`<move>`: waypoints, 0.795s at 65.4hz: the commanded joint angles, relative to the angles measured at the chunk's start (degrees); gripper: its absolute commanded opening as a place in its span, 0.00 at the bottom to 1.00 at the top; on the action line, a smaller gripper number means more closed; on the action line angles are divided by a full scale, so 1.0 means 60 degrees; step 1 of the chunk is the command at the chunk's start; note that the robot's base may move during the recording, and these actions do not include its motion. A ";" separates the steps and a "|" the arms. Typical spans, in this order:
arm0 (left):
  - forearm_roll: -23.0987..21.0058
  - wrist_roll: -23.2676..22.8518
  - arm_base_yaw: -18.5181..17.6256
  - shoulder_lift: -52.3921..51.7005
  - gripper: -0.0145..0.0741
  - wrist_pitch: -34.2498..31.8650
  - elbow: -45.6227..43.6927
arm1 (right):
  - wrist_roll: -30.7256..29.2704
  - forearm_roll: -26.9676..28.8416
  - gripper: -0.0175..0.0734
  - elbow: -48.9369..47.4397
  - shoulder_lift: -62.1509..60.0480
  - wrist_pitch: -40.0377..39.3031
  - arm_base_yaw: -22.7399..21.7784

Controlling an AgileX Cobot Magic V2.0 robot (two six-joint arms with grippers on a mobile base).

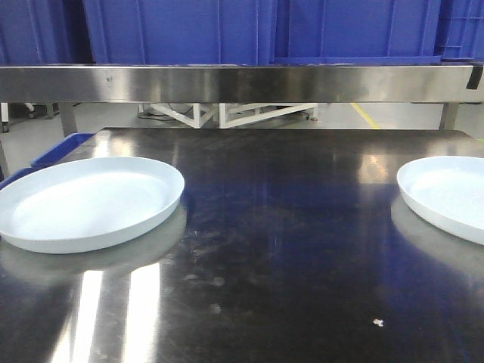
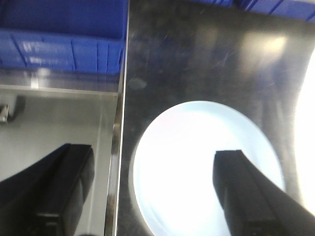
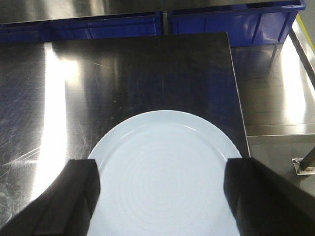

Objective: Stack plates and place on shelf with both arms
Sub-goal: 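Lower the left gripper onto the rim of the plate nearest it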

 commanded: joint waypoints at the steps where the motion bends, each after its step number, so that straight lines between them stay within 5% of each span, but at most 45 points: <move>1: -0.0248 -0.0030 -0.0014 0.0317 0.80 -0.0733 -0.0338 | -0.0065 -0.0090 0.88 -0.0373 -0.0059 -0.0644 -0.0024; 52: -0.0287 -0.0013 -0.0790 0.3296 0.80 -0.2109 -0.0338 | -0.0065 -0.0090 0.84 -0.0373 -0.0059 -0.0619 -0.0024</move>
